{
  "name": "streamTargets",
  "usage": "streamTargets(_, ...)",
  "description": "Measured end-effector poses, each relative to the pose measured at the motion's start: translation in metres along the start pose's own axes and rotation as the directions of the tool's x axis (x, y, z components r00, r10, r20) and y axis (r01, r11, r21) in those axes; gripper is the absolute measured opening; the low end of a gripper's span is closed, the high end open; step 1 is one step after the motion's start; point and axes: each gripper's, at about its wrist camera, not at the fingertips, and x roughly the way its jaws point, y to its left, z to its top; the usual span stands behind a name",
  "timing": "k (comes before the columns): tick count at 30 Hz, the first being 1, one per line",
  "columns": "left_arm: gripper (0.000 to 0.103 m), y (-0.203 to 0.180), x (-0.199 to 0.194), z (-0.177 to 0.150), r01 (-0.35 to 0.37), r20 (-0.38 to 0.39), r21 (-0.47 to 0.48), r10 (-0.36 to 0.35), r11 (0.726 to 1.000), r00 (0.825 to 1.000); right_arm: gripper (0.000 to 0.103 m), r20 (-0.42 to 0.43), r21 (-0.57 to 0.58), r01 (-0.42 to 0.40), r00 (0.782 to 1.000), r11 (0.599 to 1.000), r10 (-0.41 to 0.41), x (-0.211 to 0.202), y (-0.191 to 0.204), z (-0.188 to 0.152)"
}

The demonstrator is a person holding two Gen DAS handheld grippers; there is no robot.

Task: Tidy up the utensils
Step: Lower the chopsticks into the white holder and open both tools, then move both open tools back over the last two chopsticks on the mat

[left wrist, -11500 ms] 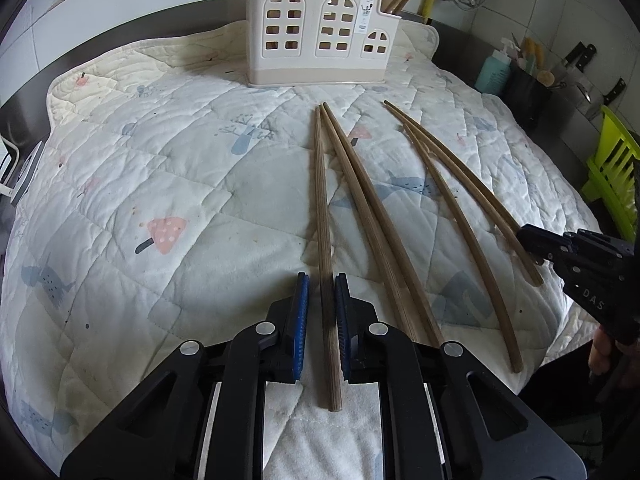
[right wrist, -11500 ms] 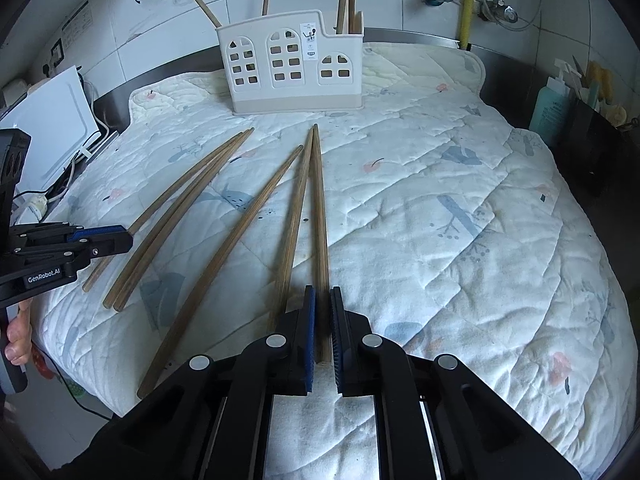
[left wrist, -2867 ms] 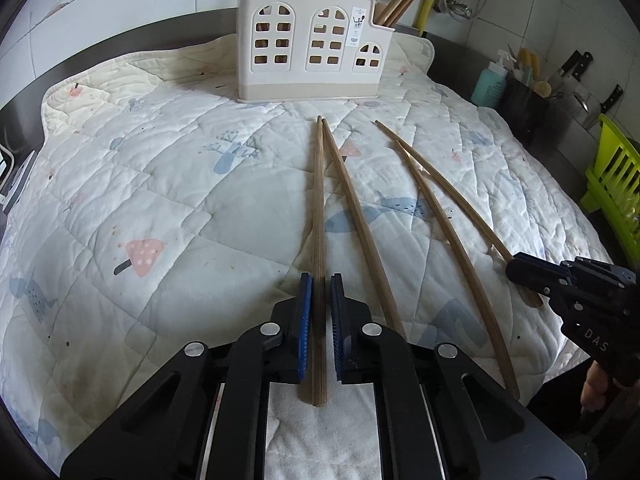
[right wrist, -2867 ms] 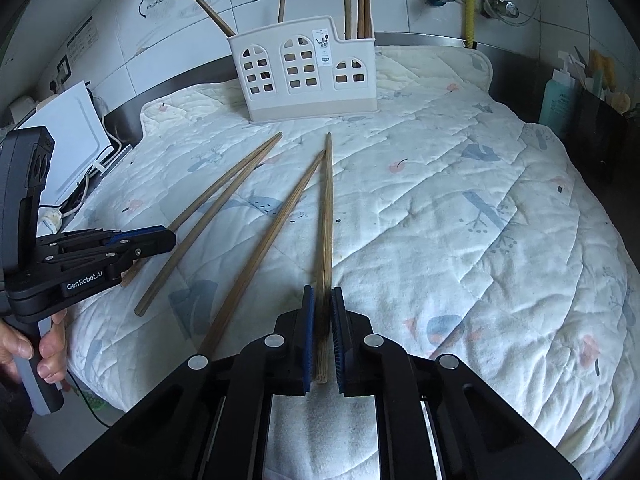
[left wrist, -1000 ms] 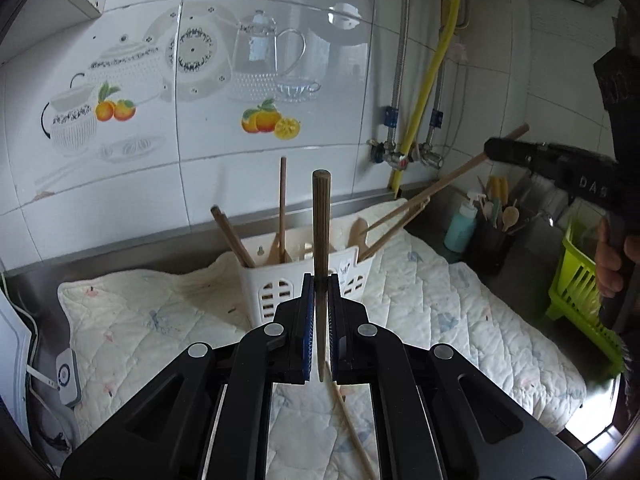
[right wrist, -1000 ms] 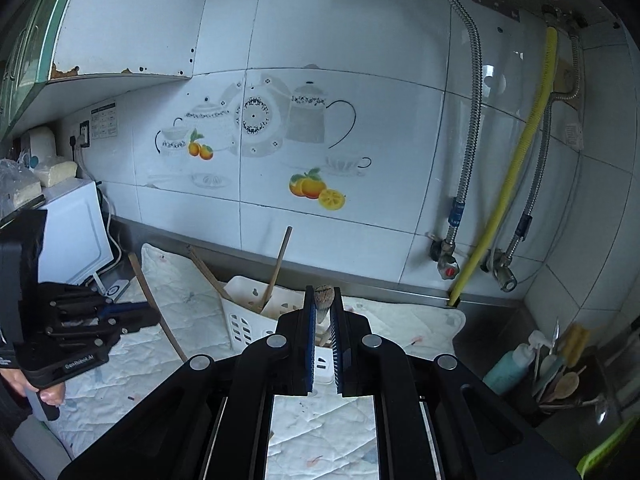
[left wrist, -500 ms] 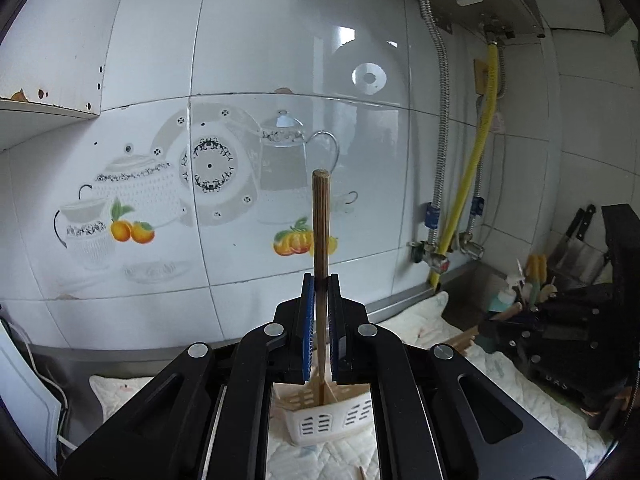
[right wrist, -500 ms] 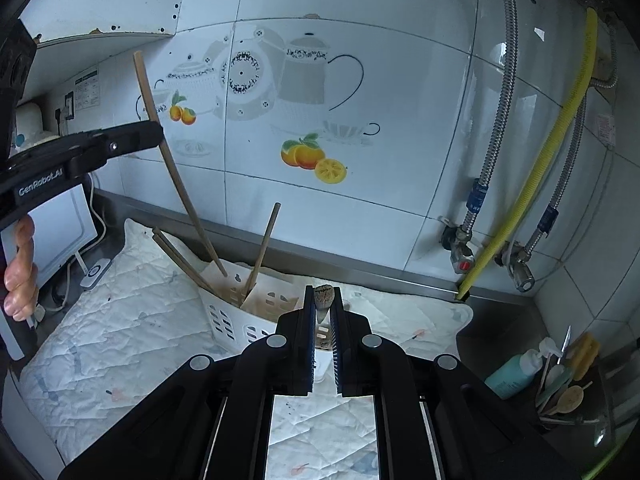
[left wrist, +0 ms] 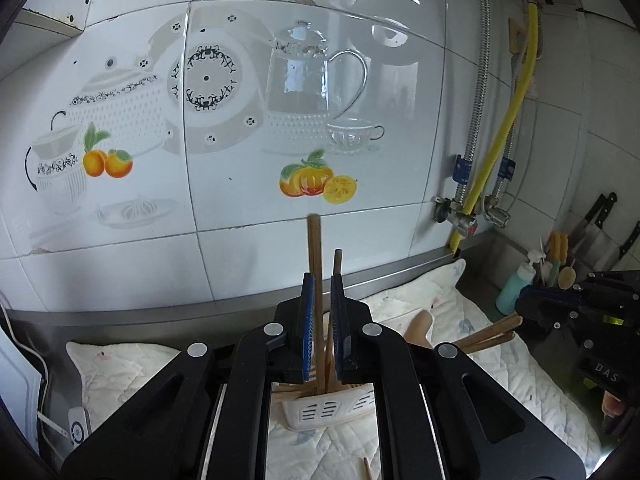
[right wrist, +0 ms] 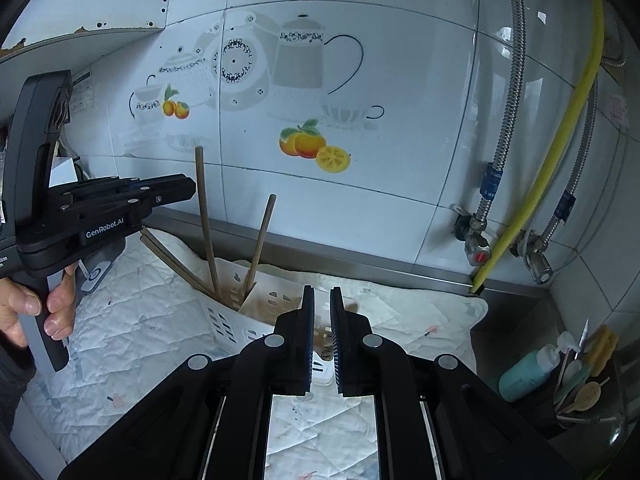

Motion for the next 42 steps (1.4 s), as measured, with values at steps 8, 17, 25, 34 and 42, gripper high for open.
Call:
streamTargets(8,0.009,-0.011,-0.038,-0.007,0.017,0.035,0.026,-0.018,1.000,0.999,0.010,0.067,0.001,-0.002,0.998,1.000,0.002,-0.038,0.011,-0.007)
streamTargets(17,0.020,-0.021,-0.089,-0.047,0.014,0.025,0.061,-0.016,0.998,1.000,0.013,0.117,0.018,-0.028,0.993,0.999,0.025,-0.097,0.030,-0.051)
streamTargets(25,0.031,-0.027,-0.114,-0.098,0.023,-0.029,0.053,-0.022,0.998,0.999,0.013,0.107,0.064,-0.061,0.993,0.996,0.054,-0.128,0.046,-0.104)
streamTargets(34,0.051,-0.017,-0.114,-0.169,0.015,-0.137,-0.008,-0.016,1.000,0.990,0.021,0.028,0.144,-0.076,0.997,0.987,0.073,-0.121,0.072,-0.185)
streamTargets(42,0.067,-0.008,-0.105,-0.221,-0.063,-0.204,-0.032,0.055,0.997,0.977,0.021,-0.084,0.204,-0.094,0.990,0.974,0.113,-0.089,0.106,-0.251)
